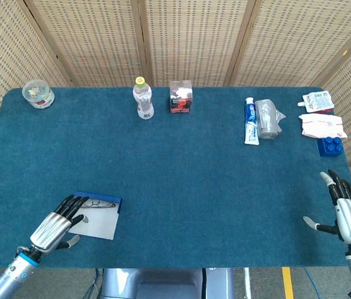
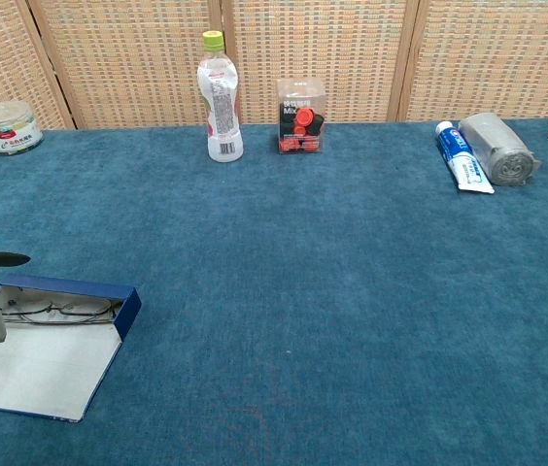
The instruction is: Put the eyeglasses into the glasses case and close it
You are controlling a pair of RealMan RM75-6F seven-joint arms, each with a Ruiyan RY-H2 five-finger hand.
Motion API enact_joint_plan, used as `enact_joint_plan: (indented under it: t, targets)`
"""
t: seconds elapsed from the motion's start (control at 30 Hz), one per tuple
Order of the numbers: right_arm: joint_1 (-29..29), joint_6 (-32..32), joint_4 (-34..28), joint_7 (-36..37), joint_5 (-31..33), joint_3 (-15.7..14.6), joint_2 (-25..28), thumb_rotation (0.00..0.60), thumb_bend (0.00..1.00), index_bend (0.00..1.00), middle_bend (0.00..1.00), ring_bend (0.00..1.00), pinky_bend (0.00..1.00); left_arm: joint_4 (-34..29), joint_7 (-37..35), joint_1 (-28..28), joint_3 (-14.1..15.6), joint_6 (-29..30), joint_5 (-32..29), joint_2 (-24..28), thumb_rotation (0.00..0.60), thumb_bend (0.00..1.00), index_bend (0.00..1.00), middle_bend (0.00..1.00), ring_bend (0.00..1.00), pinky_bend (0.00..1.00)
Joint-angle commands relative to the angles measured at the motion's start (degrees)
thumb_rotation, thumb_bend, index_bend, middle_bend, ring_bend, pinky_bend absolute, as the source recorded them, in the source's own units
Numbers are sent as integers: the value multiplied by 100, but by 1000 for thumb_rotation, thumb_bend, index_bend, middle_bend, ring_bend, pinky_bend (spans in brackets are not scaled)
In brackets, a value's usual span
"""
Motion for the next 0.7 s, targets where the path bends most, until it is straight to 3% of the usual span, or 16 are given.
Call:
enact_joint_plan:
  t: [0.03, 0.7]
  targets:
    - [0, -2, 1, 2, -2, -1, 1, 600, 0, 0, 0, 0, 0, 133, 1, 73, 20, -19, 0, -120, 600, 308, 379, 0, 0, 0]
    - [4, -22, 4, 42, -4, -6, 12, 600, 0, 0, 0, 0, 0, 1304, -441, 295, -40, 191, 125, -875, 600, 264, 379, 0, 0, 0]
